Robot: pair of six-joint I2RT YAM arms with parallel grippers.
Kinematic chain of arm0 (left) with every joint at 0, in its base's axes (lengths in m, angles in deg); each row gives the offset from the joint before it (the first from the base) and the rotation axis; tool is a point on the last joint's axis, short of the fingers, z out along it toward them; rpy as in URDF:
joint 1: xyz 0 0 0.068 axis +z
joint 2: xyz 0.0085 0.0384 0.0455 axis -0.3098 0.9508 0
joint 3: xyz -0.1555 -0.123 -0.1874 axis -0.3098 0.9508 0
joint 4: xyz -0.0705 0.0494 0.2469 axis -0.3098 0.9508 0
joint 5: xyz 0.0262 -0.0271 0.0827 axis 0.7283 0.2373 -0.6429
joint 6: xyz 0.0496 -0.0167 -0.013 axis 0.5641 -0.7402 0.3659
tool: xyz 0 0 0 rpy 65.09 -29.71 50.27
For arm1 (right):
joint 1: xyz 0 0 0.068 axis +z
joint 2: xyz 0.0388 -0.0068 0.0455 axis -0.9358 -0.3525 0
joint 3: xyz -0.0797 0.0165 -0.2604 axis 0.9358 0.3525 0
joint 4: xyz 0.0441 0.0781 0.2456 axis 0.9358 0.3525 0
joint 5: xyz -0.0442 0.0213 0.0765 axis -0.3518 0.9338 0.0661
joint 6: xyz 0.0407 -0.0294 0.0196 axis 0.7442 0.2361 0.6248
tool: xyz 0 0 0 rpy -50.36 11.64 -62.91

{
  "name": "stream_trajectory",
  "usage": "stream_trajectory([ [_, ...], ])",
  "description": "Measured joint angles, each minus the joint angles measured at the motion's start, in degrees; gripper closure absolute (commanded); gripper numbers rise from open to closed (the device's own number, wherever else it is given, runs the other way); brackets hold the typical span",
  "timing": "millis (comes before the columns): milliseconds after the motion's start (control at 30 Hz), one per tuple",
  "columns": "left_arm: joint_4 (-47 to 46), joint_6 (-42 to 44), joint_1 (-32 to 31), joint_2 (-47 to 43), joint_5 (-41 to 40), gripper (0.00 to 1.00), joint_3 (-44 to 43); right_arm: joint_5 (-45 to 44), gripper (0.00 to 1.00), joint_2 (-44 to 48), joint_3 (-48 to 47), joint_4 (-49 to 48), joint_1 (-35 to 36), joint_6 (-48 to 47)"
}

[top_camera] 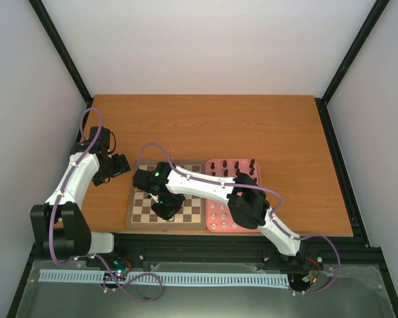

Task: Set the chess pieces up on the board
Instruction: Place the chess piece on the chessboard.

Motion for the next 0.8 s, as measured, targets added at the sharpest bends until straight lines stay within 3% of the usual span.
stream_trajectory([
  [400, -0.7, 0.0, 0.0, 0.0, 0.9, 0.0, 0.4, -0.2, 0.9, -0.9, -1.0, 0.5, 0.0, -0.5],
  [800, -1.1, 0.0, 0.0, 0.0, 1.4, 0.0, 0.9, 0.1, 0.72, -0.9, -1.0, 0.4, 0.0, -1.3],
])
